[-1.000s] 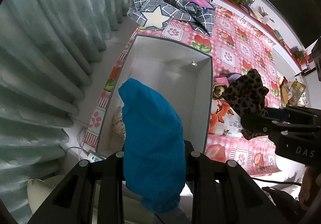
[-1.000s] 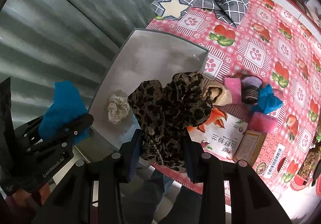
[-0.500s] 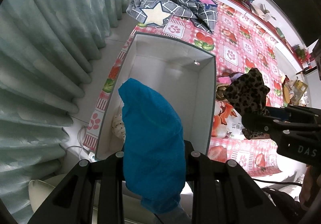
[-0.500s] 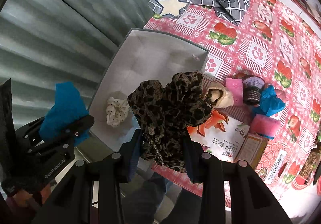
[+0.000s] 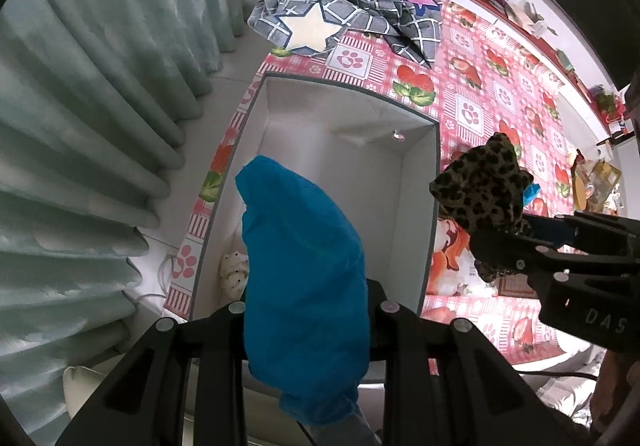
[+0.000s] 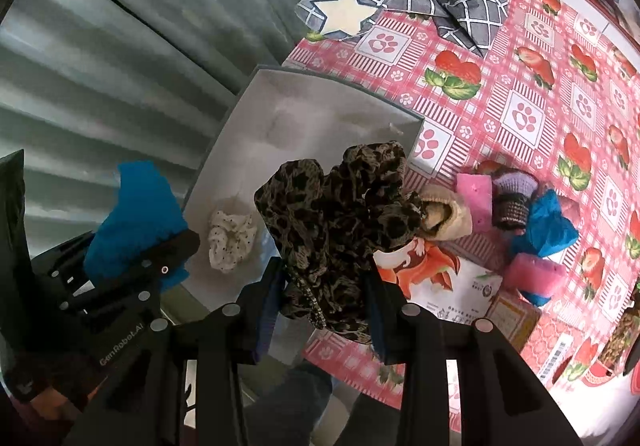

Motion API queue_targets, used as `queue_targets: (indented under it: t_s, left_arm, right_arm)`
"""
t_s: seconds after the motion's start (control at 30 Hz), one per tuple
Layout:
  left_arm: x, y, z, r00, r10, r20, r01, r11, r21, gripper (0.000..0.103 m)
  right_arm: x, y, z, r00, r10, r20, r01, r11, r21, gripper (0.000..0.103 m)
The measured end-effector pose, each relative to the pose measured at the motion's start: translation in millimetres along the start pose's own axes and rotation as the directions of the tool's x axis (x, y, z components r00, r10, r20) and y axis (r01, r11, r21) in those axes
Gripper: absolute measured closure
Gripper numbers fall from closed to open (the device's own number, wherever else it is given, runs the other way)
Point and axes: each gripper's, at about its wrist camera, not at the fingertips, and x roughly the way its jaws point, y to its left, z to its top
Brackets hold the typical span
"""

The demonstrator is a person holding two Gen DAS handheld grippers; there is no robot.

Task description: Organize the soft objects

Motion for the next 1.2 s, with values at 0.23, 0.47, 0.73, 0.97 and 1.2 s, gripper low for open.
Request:
queue_targets:
  t_s: [0.23,0.47,0.73,0.97,1.2]
  left_arm:
    - [13,-4,19,1.000,0.029,-0.008,-0.029,1.000,-0.001,0.073]
    - [28,-7,30,0.999,0.045,-0.026,-0.045,0.999,-0.010,0.073]
    - [37,-8,32,0.998,0.048,-0.041,-0.049,0.999,-0.020,0.071]
    - [35,-8,32,0.999,0.035,-0.026,-0.036,0.999,-0.025,0.060]
    - [29,-1,32,1.000,0.031,0.002,-0.030,0.998,-0.061,0.022]
  right_arm:
    - [7,-5,16,1.000,0.012,-0.005,-0.012,1.000,0.011,0.064]
    - [15,-3,30,0.999,0.025,-0.020,-0.025,1.000,0.017,0.064]
    - [25,-6,39,0.998,0.040,-0.042,-0.038,0.999,0.039,0.064]
    - [27,0,47,0.996,0.074,-0.047,-0.073,0.997,0.034,0.060]
    - [29,1,49,0.994,0.096,-0.054,-0.093,0.994,0.051,0.059]
